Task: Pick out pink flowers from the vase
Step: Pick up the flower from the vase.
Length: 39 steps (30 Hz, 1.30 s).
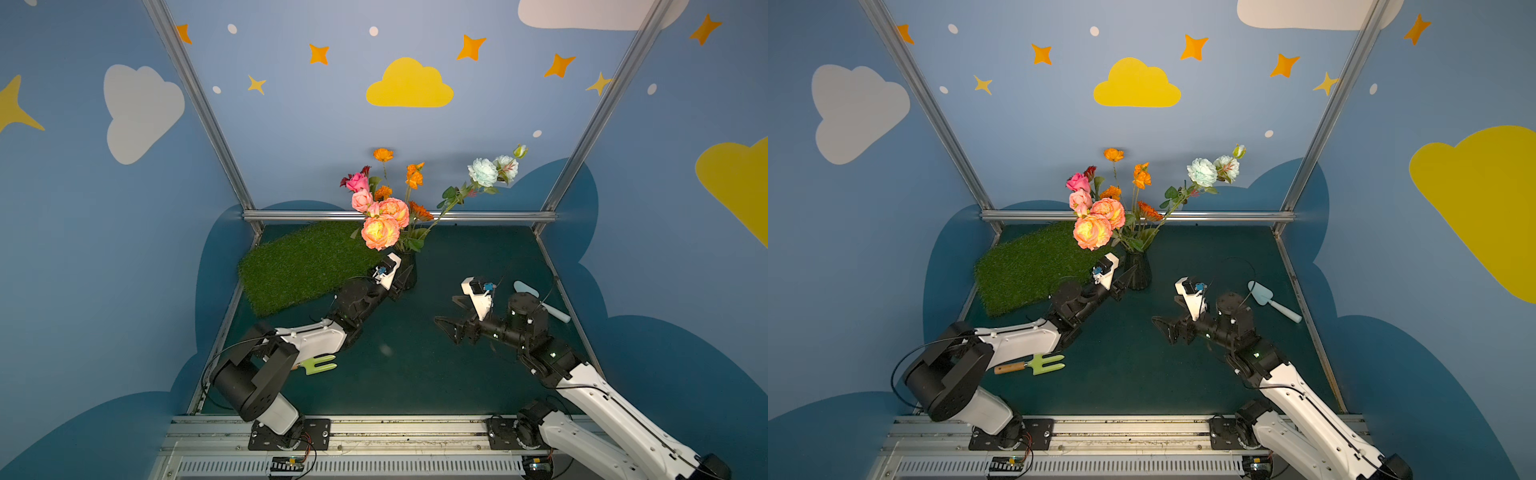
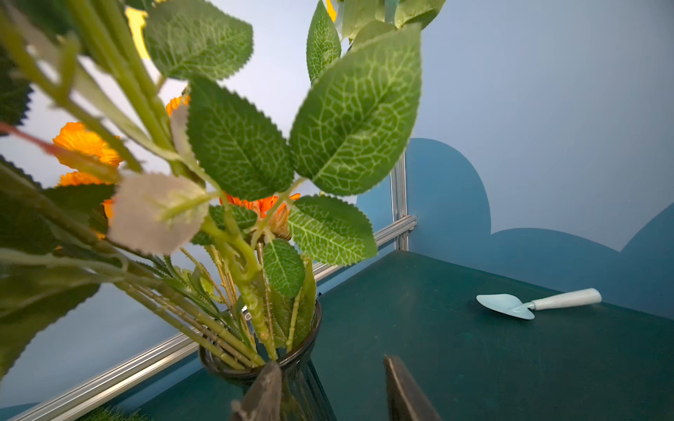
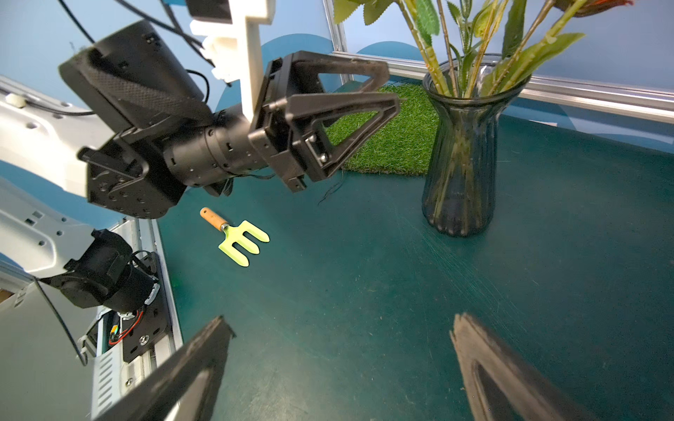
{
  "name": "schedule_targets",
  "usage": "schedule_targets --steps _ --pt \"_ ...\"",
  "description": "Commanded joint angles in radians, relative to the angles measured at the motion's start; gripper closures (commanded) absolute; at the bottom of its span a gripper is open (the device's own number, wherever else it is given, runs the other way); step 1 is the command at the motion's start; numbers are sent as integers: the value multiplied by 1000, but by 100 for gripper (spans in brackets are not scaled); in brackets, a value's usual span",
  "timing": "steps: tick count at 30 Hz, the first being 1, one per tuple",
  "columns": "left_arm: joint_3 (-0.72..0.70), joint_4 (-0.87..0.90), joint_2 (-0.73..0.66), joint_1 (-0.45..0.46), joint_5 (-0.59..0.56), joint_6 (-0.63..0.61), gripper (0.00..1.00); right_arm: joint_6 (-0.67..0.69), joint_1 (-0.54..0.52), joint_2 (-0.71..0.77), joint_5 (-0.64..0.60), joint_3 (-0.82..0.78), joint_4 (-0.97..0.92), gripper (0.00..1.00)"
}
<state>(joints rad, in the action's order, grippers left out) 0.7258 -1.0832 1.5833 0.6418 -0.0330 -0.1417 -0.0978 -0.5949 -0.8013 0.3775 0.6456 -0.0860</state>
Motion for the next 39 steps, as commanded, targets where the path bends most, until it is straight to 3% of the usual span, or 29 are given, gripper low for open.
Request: schedule_targets --steps 1,18,39 --pt "49 -27 34 2 -41 -38 58 24 -5 20 8 -23 20 3" --pt "113 -66 111 -5 -131 -58 61 26 -5 52 -8 -44 33 3" --pt "182 -64 152 -39 -97 -47 67 28 -5 77 -15 -52 17 3"
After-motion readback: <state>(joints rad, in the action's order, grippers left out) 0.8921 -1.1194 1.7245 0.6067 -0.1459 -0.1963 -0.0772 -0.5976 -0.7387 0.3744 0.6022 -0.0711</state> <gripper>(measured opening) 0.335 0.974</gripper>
